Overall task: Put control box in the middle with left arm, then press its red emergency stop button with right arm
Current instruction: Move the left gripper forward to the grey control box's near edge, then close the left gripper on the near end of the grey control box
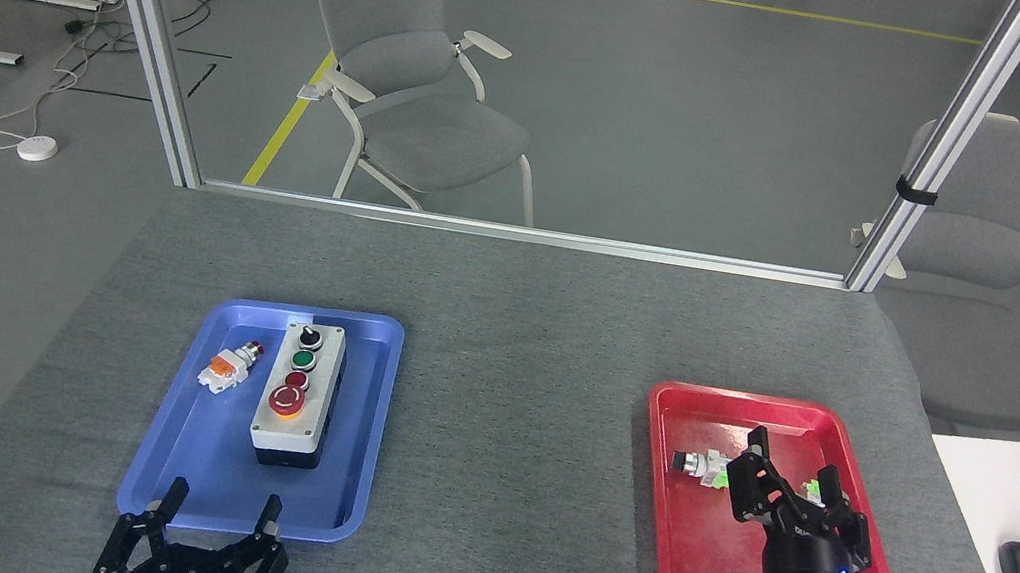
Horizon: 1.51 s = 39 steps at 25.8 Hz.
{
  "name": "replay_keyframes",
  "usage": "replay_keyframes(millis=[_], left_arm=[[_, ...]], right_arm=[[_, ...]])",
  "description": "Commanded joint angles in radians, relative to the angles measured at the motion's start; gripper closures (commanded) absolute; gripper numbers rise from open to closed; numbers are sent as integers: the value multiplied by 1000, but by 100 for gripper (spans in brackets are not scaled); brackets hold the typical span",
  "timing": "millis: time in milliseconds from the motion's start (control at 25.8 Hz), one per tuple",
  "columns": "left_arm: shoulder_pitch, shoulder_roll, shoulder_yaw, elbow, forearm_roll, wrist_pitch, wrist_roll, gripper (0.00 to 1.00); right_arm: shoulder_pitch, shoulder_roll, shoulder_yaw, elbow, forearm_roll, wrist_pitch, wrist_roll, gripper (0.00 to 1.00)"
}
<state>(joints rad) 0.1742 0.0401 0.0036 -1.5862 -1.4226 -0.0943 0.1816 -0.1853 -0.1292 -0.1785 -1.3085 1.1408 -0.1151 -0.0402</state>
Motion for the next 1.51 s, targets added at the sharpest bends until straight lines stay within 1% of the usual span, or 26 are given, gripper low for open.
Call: replay_keyframes(millis=[0,78,233,349,504,582,737,776,1009,1125,1203,1242,1397,1475], left_arm=[[-9,-13,-70,51,-82,50,-1,0],[-38,-20,-113,98,-119,113,-7,0],[-148,-22,-159,244,-125,222,-24,0],[-235,-39,-159,348,-121,263,-67,0],[-289,-39,-149,408,-105,271,-99,0],[-295,-45,-148,422,-99,272,-106,0],[-315,-59,-148,426,-35,272,-111,0],[-326,-59,-148,430,-24,272,-119,0],[-394,-59,-149,499,-18,298,-139,0],[-415,-59,-148,514,-18,303,-140,0],[-423,-59,-148,526,-18,303,-140,0],[-427,-60,-148,532,-18,304,-140,0],[-444,-59,-148,565,-16,306,-140,0],[-455,-60,-148,586,-16,308,-140,0]], right_arm=[[0,-3,-1,0,-13,0,0,1],[-2,-3,2,0,-16,-2,-6,1],[0,0,5,-3,-15,-3,-30,1],[-2,0,4,-6,-16,-3,-78,1],[0,-1,4,-14,-29,0,-76,1],[0,-4,4,-14,-52,0,-76,1],[-2,-9,-6,-15,-139,-3,-76,1],[-2,-9,-9,-15,-145,-8,-75,1],[-2,-18,-10,-15,-139,-25,-70,1],[0,-20,-13,-15,-136,-94,-72,1],[0,-24,-16,-15,-133,-109,-72,1],[0,-27,-19,-15,-122,-109,-72,1],[0,-23,-19,-14,-30,-97,-73,1],[0,-23,-19,-14,4,-90,-73,1]])
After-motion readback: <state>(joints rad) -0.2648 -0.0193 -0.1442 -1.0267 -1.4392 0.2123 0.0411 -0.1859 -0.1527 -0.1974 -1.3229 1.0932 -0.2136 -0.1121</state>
